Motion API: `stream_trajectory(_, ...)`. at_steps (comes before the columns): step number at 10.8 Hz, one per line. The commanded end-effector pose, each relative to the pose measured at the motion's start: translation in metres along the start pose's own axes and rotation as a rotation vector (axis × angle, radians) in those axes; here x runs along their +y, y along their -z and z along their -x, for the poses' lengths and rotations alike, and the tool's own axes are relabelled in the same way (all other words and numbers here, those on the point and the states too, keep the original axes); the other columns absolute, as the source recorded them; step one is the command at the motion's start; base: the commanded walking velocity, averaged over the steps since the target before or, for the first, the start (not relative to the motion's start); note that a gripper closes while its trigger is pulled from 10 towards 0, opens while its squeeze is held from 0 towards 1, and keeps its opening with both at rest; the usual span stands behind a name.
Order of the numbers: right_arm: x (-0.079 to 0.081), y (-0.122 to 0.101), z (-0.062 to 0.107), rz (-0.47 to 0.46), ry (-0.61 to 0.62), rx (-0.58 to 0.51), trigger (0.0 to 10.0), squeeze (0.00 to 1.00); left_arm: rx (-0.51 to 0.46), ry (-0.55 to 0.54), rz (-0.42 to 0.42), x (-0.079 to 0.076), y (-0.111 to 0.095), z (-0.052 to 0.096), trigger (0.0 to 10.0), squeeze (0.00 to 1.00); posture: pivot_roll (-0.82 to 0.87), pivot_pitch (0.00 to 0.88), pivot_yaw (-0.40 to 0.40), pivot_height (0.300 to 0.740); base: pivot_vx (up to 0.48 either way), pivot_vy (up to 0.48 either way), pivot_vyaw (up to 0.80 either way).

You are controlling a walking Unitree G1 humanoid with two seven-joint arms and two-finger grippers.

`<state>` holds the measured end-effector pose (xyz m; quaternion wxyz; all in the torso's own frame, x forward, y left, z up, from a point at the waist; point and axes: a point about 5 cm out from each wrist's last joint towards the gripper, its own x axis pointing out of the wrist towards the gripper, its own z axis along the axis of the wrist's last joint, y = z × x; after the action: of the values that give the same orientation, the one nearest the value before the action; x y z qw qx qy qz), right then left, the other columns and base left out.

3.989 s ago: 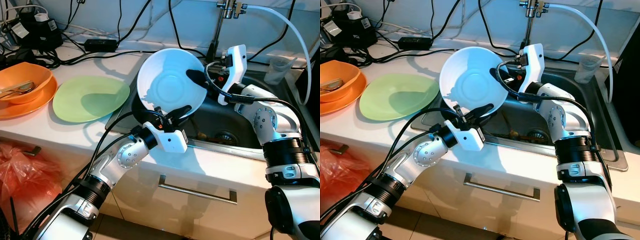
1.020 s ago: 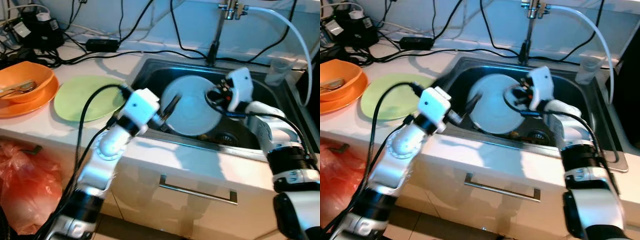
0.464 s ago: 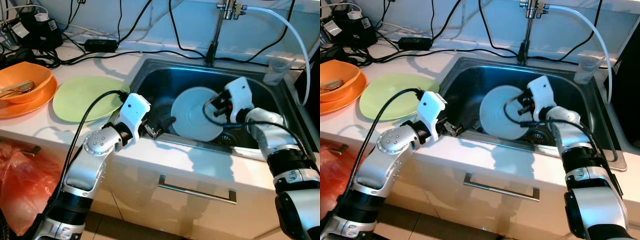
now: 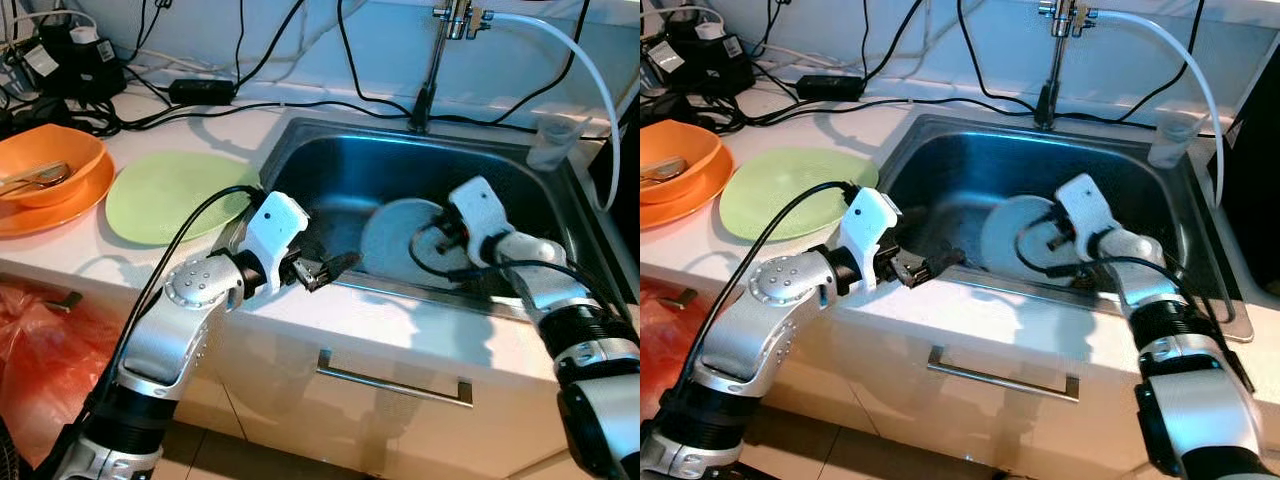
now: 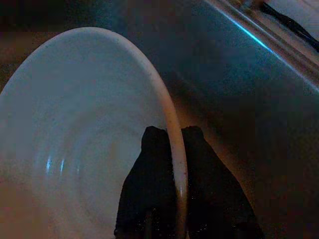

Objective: Kitchen organization

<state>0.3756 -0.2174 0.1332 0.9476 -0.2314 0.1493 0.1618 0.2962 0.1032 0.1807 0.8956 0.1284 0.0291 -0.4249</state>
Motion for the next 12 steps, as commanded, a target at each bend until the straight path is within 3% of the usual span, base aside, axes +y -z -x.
stream_trajectory(1, -0.0136, -0.0125, 0.0015, 0.041, 0.049, -0.035, 10.0, 0.0, -0.001, 0.03, -0.013, -0.0023, -0.005, 0.0004, 10.0, 1.0, 0.03, 0.0, -0.002, 0.74, 0.0, 0.0, 0.0)
stream_trajectory(3, -0.0218, -0.01, 0.0032, 0.072, 0.088, -0.011, 10.0, 0.0, 0.003, 0.043, -0.009, -0.0039, -0.0058, -0.0002, 10.0, 1.0, 0.03, 0.0, 0.001, 0.74, 0.0, 0.0, 0.0)
stream_trajectory(4, -0.022, -0.0088, 0.0029, 0.081, 0.089, -0.004, 10.0, 0.46, 0.009, 0.048, -0.01, -0.0056, -0.0048, -0.0002, 10.0, 1.0, 0.03, 0.0, 0.001, 0.74, 0.0, 0.0, 0.0)
stream_trajectory(5, -0.0213, -0.008, 0.0024, 0.086, 0.088, 0.002, 10.0, 1.0, 0.011, 0.049, -0.01, -0.0061, -0.0043, 0.0, 10.0, 1.0, 0.03, 0.0, -0.003, 0.74, 0.0, 0.0, 0.0)
stream_trajectory(12, -0.0163, -0.0039, 0.0005, 0.073, 0.055, 0.008, 10.0, 1.0, 0.019, 0.048, -0.008, -0.007, -0.0025, -0.0004, 10.0, 1.0, 0.03, 0.0, -0.005, 0.74, 0.0, 0.0, 0.0)
